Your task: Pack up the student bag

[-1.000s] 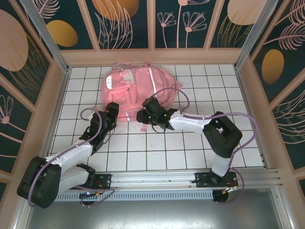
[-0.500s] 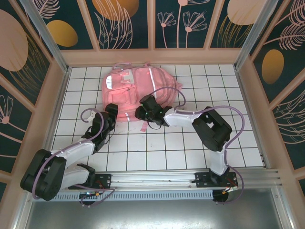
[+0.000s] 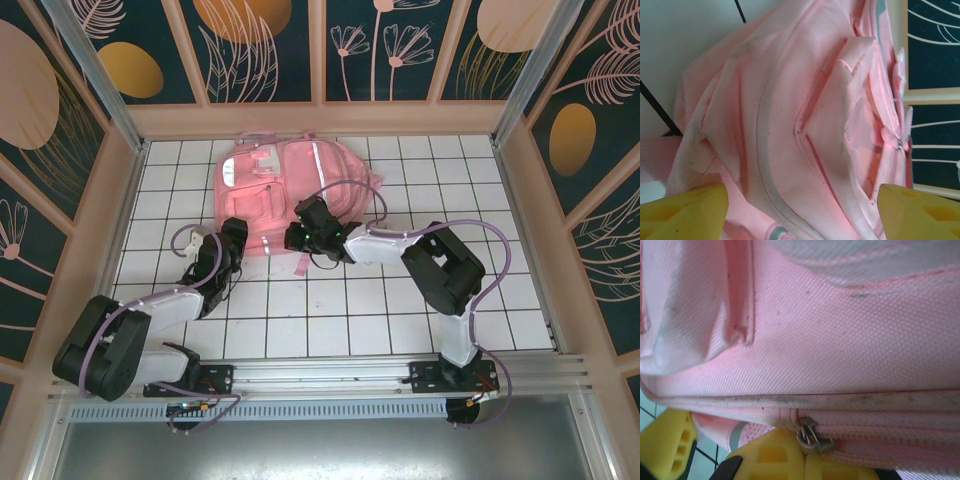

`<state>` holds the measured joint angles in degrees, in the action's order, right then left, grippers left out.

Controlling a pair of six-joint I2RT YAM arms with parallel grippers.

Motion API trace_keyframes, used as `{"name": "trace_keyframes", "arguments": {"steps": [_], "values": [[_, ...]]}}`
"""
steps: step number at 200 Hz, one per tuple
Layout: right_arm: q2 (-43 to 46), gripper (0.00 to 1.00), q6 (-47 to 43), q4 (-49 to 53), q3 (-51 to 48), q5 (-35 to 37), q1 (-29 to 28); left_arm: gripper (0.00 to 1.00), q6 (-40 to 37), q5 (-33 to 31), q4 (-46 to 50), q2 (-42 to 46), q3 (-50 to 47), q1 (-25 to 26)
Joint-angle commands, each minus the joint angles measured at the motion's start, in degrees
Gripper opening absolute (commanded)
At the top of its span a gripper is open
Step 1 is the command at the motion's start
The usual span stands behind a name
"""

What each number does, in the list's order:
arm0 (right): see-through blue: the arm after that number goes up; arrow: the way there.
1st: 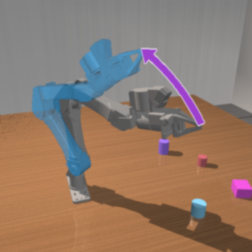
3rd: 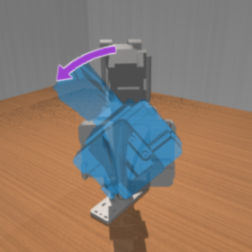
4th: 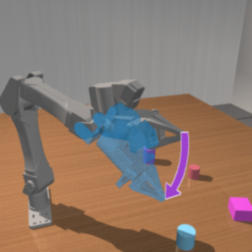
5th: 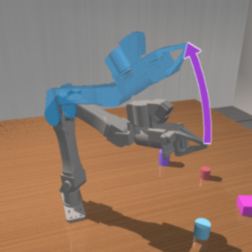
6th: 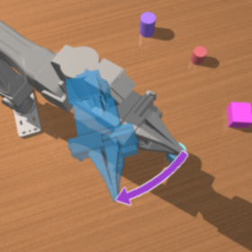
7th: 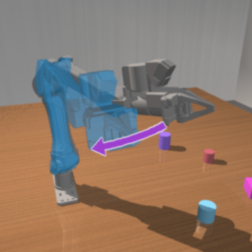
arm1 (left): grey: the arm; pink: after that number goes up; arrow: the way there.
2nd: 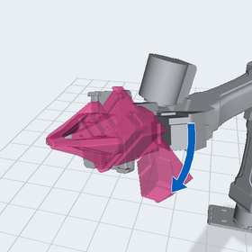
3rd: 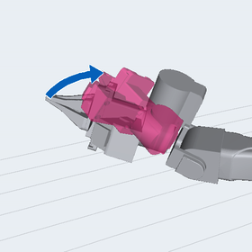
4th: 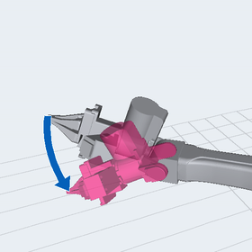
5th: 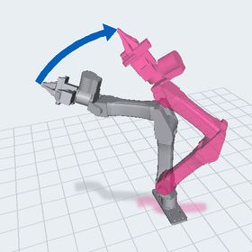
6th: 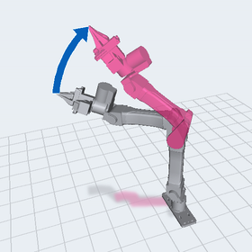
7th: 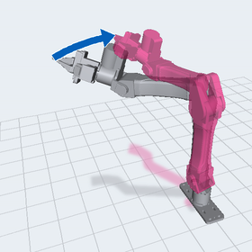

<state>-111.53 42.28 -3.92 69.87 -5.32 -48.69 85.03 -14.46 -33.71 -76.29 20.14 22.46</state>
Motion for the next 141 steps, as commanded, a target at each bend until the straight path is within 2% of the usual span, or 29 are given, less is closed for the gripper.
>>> {"name": "trace_keyframes", "arguments": {"steps": [1,20,46,65,99,119,141], "values": [[1.5,0.0,-7.85,9.01,3.81,-2.8,0.74,0.79,-2.68,-5.49,-2.34,-5.16,2.49,-2.14],[1.65,0.0,-14.03,20.82,5.79,-1.22,0.86,0.78,-2.86,-7.63,-3.93,-9.96,4.26,-3.41],[2.7,0.0,-20.69,32.26,5.64,5.81,2.54,0.78,-2.7,-7.11,-3.88,-15.09,6.97,-5.51],[3.83,0.0,-23.47,37.32,4.99,11.37,4.82,0.78,-2.75,-7.34,-3.24,-16.57,8.07,-6.35],[6.25,0.0,-26.4,41.16,4.71,15.52,8.96,0.78,-3.85,-8.96,-1.46,-16.23,9.08,-7.19],[7.49,0.0,-27.58,39.99,4.81,10.24,10.62,0.79,-6.03,-8.29,-0.74,-15.53,10.34,-7.34],[7.61,0.0,-26.8,35.5,5.86,-4.3,11.02,0.83,-8.17,-3.42,2.46,-14.28,12.75,-7.34]]}}
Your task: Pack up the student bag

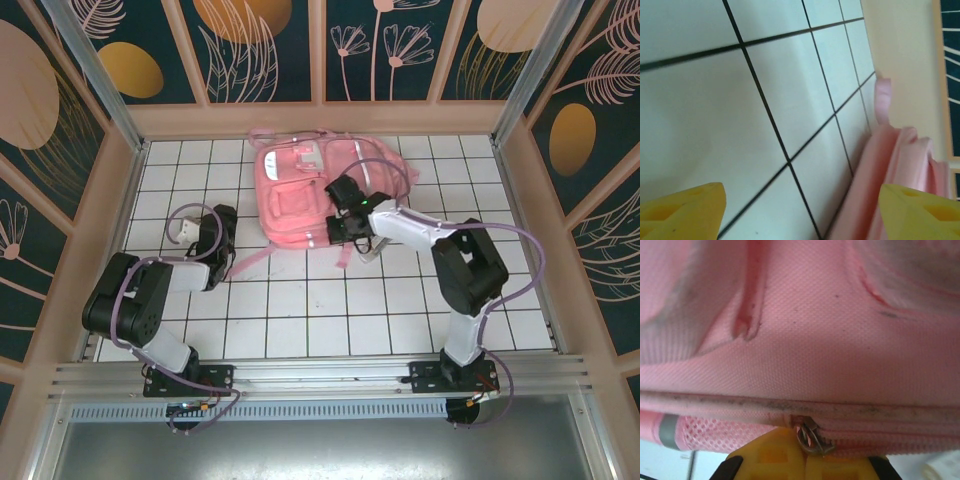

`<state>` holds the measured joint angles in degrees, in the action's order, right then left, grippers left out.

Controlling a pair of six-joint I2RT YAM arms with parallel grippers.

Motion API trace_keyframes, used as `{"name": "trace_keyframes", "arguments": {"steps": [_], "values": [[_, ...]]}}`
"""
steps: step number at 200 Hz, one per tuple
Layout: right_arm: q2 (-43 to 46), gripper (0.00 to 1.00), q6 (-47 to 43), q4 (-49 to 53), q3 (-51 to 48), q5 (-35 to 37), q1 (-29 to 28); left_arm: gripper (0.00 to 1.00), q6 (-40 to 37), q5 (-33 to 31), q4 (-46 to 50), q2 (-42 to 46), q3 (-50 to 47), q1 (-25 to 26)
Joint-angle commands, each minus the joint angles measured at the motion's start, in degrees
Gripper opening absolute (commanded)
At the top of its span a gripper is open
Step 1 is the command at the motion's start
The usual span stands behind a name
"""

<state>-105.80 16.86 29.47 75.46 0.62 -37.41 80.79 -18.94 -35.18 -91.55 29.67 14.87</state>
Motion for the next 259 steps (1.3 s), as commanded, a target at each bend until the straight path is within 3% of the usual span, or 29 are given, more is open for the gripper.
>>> {"name": "trace_keyframes", "arguments": {"steps": [1,34,60,120,205,229,259], "values": [[1.9,0.0,-1.21,1.91,0.28,-10.79,-0.28,0.83,-3.91,1.43,4.0,1.0,3.26,0.24],[-0.11,0.0,2.94,-3.91,3.23,-29.13,0.04,0.86,-2.3,11.23,3.54,5.44,1.9,0.37],[-1.81,0.0,7.49,-8.06,4.46,-41.39,1.37,0.86,-3.05,14.21,7.08,10.92,1.27,1.17],[-2.96,0.0,12.34,-14.76,6.55,-48.83,1.29,0.85,7.99,18.01,4.41,19.48,-5.6,7.68],[-1.24,0.0,13.55,-17.43,2.74,-48.55,-0.75,0.78,14.53,18.54,-10.31,3.36,0.36,9.37],[-1.07,0.0,13.38,-17.48,1.49,-48.09,-1.72,0.64,14.29,16.44,-13.57,-0.83,1.35,9.38],[0.09,0.0,12.48,-15.98,-0.76,-46.95,-1.84,0.1,15.73,13.4,-19.1,-4.02,-0.27,9.3]]}}
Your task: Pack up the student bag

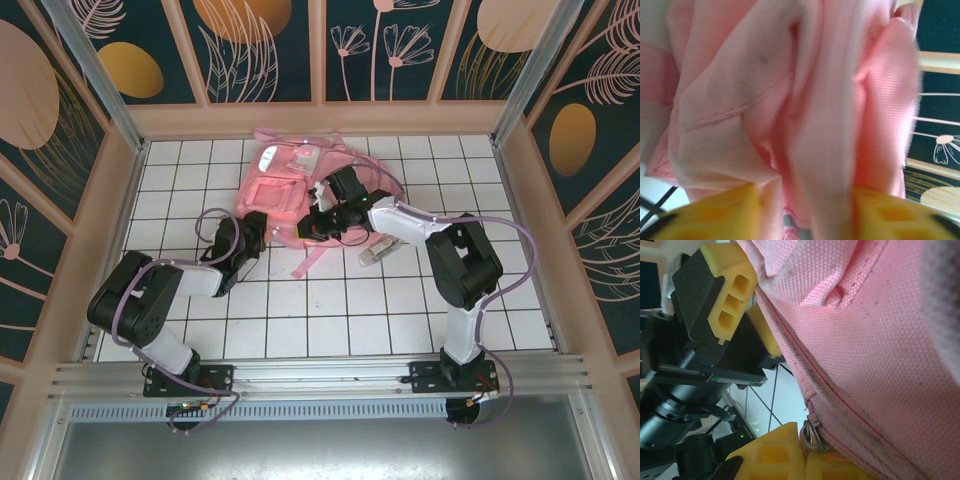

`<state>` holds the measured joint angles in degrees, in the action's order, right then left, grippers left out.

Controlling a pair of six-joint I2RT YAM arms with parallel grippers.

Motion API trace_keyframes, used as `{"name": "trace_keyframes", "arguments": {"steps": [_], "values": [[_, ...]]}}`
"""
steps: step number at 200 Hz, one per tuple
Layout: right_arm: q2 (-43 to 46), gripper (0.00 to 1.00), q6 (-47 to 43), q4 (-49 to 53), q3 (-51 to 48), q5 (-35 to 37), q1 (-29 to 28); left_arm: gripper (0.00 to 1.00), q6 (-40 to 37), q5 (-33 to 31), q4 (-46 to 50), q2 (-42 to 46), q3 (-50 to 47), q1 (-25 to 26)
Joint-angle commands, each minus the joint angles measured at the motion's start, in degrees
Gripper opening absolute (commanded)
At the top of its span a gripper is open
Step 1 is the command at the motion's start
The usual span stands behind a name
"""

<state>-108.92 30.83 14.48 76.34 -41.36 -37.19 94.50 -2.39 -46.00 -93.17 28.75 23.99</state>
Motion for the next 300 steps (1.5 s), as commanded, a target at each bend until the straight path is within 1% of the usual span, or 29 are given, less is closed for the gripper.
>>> {"name": "trace_keyframes", "arguments": {"steps": [1,6,29,59,65,67,72,93,115,136,160,179,190,206,223,237,259,281,300], "values": [[3.29,0.0,-1.57,-0.92,-1.72,-4.87,-2.03,0.07,2.06,-3.27,-8.3,-2.43,0.58,0.18],[3.56,0.0,-1.8,-0.22,-2.2,-4.24,-1.86,0.0,2.19,-3.81,-8.28,-2.54,0.37,0.07],[5.99,0.0,-1.8,1.99,-6.65,-1.18,0.25,0.0,1.84,-5.87,-6.18,-1.69,0.16,-0.63],[9.95,0.0,1.23,2.33,-16.46,0.45,5.37,0.0,0.36,-7.96,-3.09,0.33,0.26,-2.68],[10.89,0.0,1.92,2.05,-18.28,0.64,5.49,0.0,0.01,-7.99,-2.69,0.66,0.25,-3.2],[11.25,0.0,2.12,1.98,-18.91,0.71,6.81,0.0,-0.07,-8.07,-2.58,0.8,0.19,-3.3],[12.13,0.0,2.42,1.9,-20.05,0.96,8.09,0.0,-0.19,-8.14,-2.29,1.07,0.12,-3.72],[15.49,0.0,3.05,2.33,-22.98,2.7,11.21,0.0,-0.58,-8.16,-1.74,2.05,-0.48,-4.81],[17.62,0.0,1.87,4.64,-22.85,4.98,13.47,0.0,-1.09,-8.24,-1.21,2.71,-1.13,-5.65],[18.96,0.0,-1.8,8.64,-22.07,9.02,16.06,0.0,-2.03,-7.76,-1.24,3.4,-1.94,-7.64],[19.1,0.0,-7.27,13.25,-20.09,12.93,20.19,0.0,-5.99,-5.49,1.67,4.52,-1.12,-11.07],[18.41,0.0,-10.18,15.52,-17.5,14.82,21.51,0.0,-10.22,-5.16,5.52,5.79,0.59,-12.67],[17.6,0.0,-11.02,15.62,-16.19,14.67,21.39,0.0,-12.37,-5.55,7.29,6.24,1.7,-13.29],[15.77,0.0,-11.0,14.52,-15.14,12.37,20.49,0.0,-14.18,-5.52,7.96,6.08,2.83,-14.67],[13.36,0.0,-11.12,13.52,-13.59,11.22,17.34,0.0,-16.09,-4.26,8.95,5.3,4.97,-16.07],[11.57,0.0,-11.4,13.98,-11.53,12.72,14.36,0.0,-17.54,-2.87,9.95,5.03,6.68,-16.17],[9.76,0.0,-10.87,14.93,-8.13,17.57,9.77,0.0,-18.13,0.2,10.87,5.59,7.44,-16.17],[10.02,0.1,-7.61,15.69,-5.07,22.49,6.18,0.0,-17.12,2.37,9.56,7.94,5.05,-16.09],[11.54,0.22,-3.87,14.97,-3.92,26.59,1.2,0.0,-16.07,2.69,9.0,10.78,2.11,-16.01]]}}
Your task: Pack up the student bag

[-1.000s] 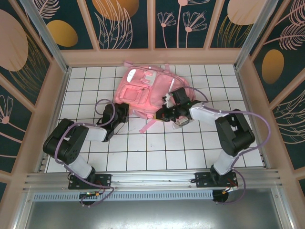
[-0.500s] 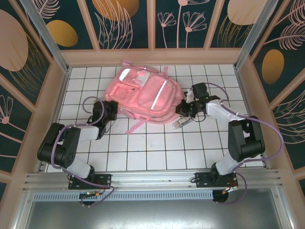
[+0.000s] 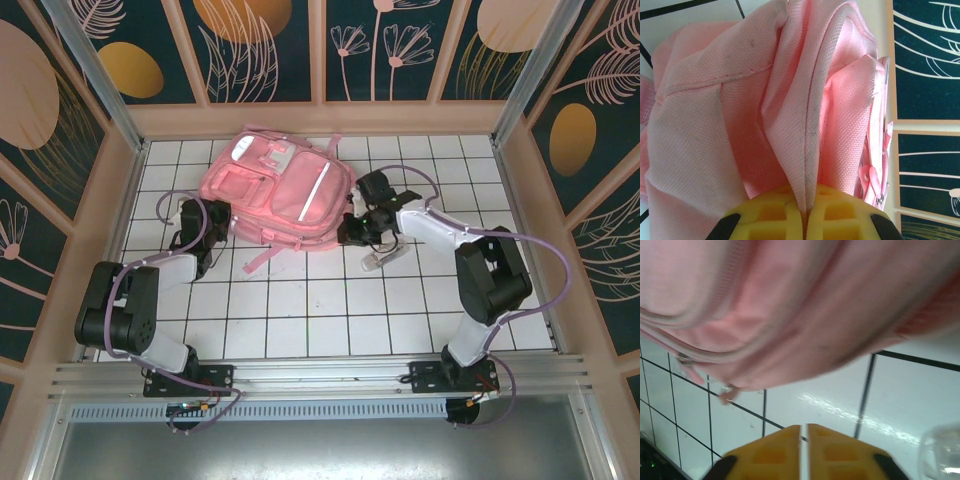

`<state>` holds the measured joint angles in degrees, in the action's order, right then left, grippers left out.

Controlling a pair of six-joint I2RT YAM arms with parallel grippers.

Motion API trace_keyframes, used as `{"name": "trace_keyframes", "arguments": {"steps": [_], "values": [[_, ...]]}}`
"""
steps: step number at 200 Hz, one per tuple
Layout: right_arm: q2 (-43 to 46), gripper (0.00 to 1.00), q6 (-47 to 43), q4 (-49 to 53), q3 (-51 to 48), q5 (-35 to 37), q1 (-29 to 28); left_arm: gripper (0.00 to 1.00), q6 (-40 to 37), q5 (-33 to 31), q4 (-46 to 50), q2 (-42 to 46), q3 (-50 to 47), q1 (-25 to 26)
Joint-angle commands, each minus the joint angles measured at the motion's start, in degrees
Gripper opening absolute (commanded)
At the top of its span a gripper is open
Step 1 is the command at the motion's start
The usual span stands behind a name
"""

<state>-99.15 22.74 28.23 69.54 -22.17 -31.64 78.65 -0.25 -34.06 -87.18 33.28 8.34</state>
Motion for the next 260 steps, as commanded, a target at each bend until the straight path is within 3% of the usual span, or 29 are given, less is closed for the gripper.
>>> {"name": "trace_keyframes", "arguments": {"steps": [1,34,82,115,170,210,221,260], "values": [[1.82,0.23,4.49,1.18,2.92,7.58,-4.51,0.0,-0.19,0.53,-2.94,4.94,-2.55,-0.31],[1.93,0.36,12.27,-2.73,2.77,9.31,-11.09,0.0,0.36,-0.09,-2.7,9.11,-5.64,0.38],[-1.59,0.42,18.3,-5.08,4.16,15.08,-16.59,0.0,1.98,0.27,-4.38,9.95,-7.5,2.31],[-5.09,0.43,18.91,-4.18,7.8,18.58,-18.34,0.0,3.12,0.17,-5.37,9.66,-8.21,4.34],[-14.91,0.42,17.02,7.17,16.53,33.0,-20.96,0.0,4.32,-0.32,-5.88,10.44,-9.19,4.72],[-18.74,0.42,16.02,10.44,20.47,39.19,-21.71,0.0,4.83,-0.97,-5.15,11.93,-9.46,4.7],[-19.62,0.39,15.77,10.9,21.28,39.67,-21.71,0.0,4.84,-1.48,-4.69,12.44,-9.5,4.76],[-17.17,0.15,14.75,6.93,17.87,35.6,-21.62,0.0,3.96,-4.95,-2.54,13.88,-9.63,4.61]]}}
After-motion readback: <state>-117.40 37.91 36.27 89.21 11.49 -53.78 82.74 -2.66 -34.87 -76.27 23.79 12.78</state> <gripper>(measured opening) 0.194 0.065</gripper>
